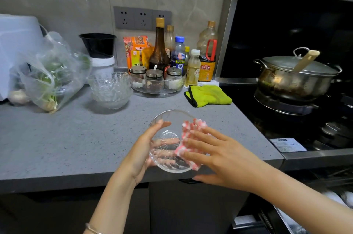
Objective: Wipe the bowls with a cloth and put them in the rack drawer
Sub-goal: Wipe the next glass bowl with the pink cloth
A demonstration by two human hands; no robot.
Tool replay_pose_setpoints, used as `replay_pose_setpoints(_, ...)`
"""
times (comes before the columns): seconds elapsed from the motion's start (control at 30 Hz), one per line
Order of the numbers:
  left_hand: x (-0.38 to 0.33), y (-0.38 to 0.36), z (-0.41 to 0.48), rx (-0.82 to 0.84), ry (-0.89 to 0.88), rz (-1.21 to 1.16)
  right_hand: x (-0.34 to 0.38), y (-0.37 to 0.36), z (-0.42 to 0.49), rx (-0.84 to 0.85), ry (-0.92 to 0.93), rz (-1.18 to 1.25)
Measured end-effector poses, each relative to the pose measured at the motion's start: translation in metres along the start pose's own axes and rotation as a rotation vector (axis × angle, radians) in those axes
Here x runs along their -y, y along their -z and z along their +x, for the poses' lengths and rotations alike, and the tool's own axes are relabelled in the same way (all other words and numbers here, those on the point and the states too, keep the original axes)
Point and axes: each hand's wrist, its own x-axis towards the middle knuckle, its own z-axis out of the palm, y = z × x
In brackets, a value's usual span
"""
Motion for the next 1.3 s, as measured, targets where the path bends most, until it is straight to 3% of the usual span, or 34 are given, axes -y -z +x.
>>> replay_pose_setpoints(0.27, 0.006, -0.023, -0.006, -0.038, -0.035, -0.009, 0.04, 0.015, 0.011, 0.164, -0.17, 0.349)
replay_pose_setpoints(0.4, 0.002, -0.03, -0.006, 0.007, 0.007, -0.112, 0.032, 0.009, 0.023, 0.096, -0.278, 0.222)
replay_pose_setpoints(0.57, -0.002, -0.028, -0.001, -0.053, -0.108, -0.151, 0.037, 0.028, 0.026, 0.103, -0.295, 0.162)
replay_pose_setpoints(0.7, 0.001, -0.033, -0.003, -0.025, -0.12, -0.248, 0.039, 0.032, 0.026, -0.004, -0.234, 0.357)
replay_pose_setpoints(0.8, 0.004, -0.034, -0.005, 0.024, -0.12, -0.273, 0.036, 0.02, 0.034, -0.122, -0.312, 0.158)
replay_pose_setpoints(0.9, 0.003, -0.033, -0.004, 0.02, -0.147, -0.273, 0.035, 0.011, 0.042, -0.12, -0.379, 0.026)
replay_pose_setpoints(1.07, 0.003, -0.032, -0.005, -0.047, -0.152, -0.274, 0.04, 0.011, 0.039, -0.252, -0.291, 0.057)
replay_pose_setpoints(1.2, -0.002, -0.034, -0.007, 0.005, -0.166, -0.313, 0.031, 0.021, 0.034, -0.348, -0.306, 0.226)
replay_pose_setpoints(1.3, -0.01, -0.032, -0.005, 0.045, -0.161, -0.392, 0.023, 0.044, 0.034, -0.369, -0.451, 0.769)
